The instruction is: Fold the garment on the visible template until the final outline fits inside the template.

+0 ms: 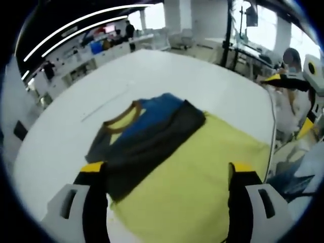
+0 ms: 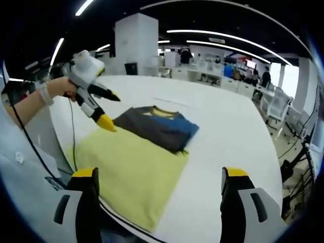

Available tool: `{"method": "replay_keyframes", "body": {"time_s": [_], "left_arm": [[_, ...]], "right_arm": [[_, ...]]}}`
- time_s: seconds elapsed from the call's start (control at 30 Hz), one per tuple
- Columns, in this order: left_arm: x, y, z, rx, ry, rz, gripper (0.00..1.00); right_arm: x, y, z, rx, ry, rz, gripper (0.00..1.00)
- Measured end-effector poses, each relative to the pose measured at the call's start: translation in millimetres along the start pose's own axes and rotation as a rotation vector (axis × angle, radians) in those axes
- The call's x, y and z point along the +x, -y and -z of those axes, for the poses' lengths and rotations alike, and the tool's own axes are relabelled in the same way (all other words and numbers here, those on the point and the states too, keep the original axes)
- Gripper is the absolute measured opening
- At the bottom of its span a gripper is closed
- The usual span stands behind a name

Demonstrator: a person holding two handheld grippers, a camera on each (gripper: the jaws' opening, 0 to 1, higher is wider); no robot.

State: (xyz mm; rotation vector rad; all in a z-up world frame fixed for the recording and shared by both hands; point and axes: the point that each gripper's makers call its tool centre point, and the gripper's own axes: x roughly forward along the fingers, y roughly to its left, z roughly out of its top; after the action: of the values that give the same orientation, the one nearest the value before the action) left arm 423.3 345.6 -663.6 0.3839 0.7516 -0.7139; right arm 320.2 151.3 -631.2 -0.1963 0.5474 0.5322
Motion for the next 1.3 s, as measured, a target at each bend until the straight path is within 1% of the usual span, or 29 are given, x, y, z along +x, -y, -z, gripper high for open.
{"method": "replay_keyframes", "body": {"time_s": [0.1, 0.2, 0.3, 0.47, 0.53, 0.8, 1.0, 1.3], "left_arm": [[-7, -3.9, 2.6, 0.004, 0.013, -0.015, 1.00], [-12, -7.2, 5.9, -0.017, 0.023, -0.024, 1.00], [-17, -7.0, 11.4, -0.014, 0.015, -0.029, 1.00], [-28, -4.8, 16.3, -0.010, 0.026, -0.032, 1.00], [-31, -3.5, 21.0, -0.008, 0.016, -0.027, 1.00], [-48, -5.9, 32.0, -0.035, 0.022, -0.045, 1.00], [-66, -13.6, 43.0, -0.057, 0.024, -0.074, 1.00], [-84, -18.0, 57.3, -0.088, 0.030, -0.094, 1.00]], "right_arm": [[0, -5, -1.5, -0.002, 0.003, -0.007, 1.00], [1, -10, -2.2, -0.009, 0.001, -0.009, 1.00], [1, -13, -1.9, -0.016, -0.004, -0.008, 1.00], [-2, -14, -2.8, -0.016, -0.003, -0.004, 1.00], [-3, -14, -2.2, -0.024, -0.010, -0.001, 1.00], [-4, -15, -6.0, -0.040, -0.010, 0.004, 1.00], [-4, -19, -8.2, -0.044, -0.011, 0.006, 1.00], [-1, -25, -11.3, -0.051, -0.014, 0.004, 1.00]]}}
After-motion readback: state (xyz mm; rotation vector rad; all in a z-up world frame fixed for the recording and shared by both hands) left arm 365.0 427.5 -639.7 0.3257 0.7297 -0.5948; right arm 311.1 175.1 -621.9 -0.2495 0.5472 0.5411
